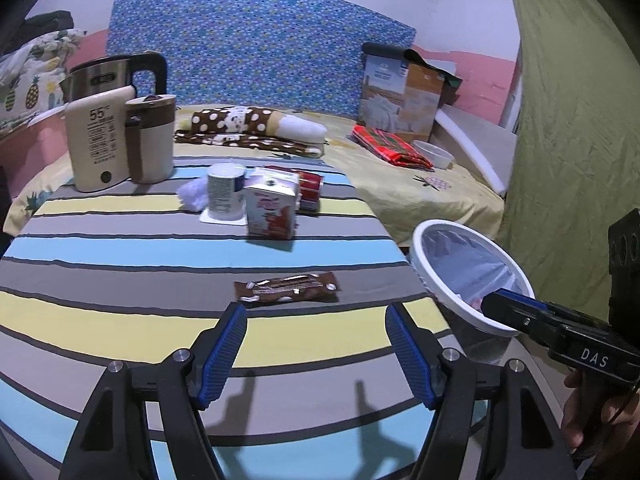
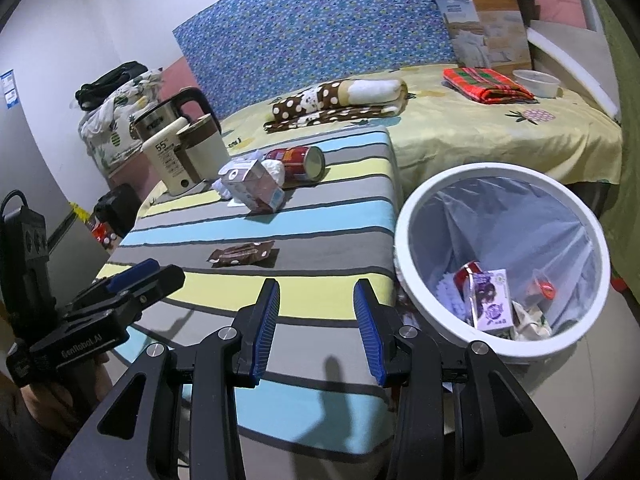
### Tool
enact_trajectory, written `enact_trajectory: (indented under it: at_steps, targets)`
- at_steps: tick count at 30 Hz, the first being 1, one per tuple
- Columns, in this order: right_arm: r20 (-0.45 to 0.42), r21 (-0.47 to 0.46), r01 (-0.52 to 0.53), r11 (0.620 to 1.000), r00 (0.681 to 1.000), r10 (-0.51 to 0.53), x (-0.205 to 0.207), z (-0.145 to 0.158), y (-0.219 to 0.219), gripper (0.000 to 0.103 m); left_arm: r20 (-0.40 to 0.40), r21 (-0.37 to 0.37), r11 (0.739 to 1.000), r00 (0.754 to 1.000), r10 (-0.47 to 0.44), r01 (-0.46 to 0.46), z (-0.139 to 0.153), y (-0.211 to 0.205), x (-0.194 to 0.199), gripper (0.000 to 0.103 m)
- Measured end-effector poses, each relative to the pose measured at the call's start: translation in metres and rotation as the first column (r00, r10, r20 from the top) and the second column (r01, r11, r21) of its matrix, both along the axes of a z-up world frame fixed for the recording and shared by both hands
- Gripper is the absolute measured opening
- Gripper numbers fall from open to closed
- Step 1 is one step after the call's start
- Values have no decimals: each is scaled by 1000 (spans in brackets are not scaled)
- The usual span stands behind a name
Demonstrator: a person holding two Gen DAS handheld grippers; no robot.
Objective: Collect trash
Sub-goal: 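Move both tools back over the table toward the brown coffee stick, then grasp the brown coffee stick with the right tool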
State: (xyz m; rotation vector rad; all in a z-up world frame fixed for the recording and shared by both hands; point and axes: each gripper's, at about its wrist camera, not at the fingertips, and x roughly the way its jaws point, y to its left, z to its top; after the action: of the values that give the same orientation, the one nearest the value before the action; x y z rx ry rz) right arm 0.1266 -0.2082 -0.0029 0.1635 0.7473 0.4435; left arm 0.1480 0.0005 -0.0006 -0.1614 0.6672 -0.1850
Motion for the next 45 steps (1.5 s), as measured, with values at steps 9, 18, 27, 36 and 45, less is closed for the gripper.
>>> enact_trajectory:
  at_steps: [9, 18, 27, 36, 45]
  targets:
    - [-5, -18, -58, 998, 998, 58, 13, 0, 16, 41, -3, 8, 999, 999, 44, -44, -2, 23, 4, 72]
    - [-36, -59, -155, 986, 988, 153, 35, -10, 45, 41, 3, 3, 997, 997, 84, -84, -1, 44, 10, 72]
    - [-104, -93, -221, 971, 972, 211, 63, -29, 70, 41, -15, -9, 993, 993, 114, -114, -10, 61, 14, 72]
    - [-142, -104, -248, 963, 962, 232, 82, -37, 82, 41, -32, -27, 992, 992, 125, -126, -19, 74, 19, 72]
    - [-123, -106, -284, 953, 955, 271, 71, -37, 88, 22, -40, -26, 991, 991, 128, -129, -21, 76, 20, 72]
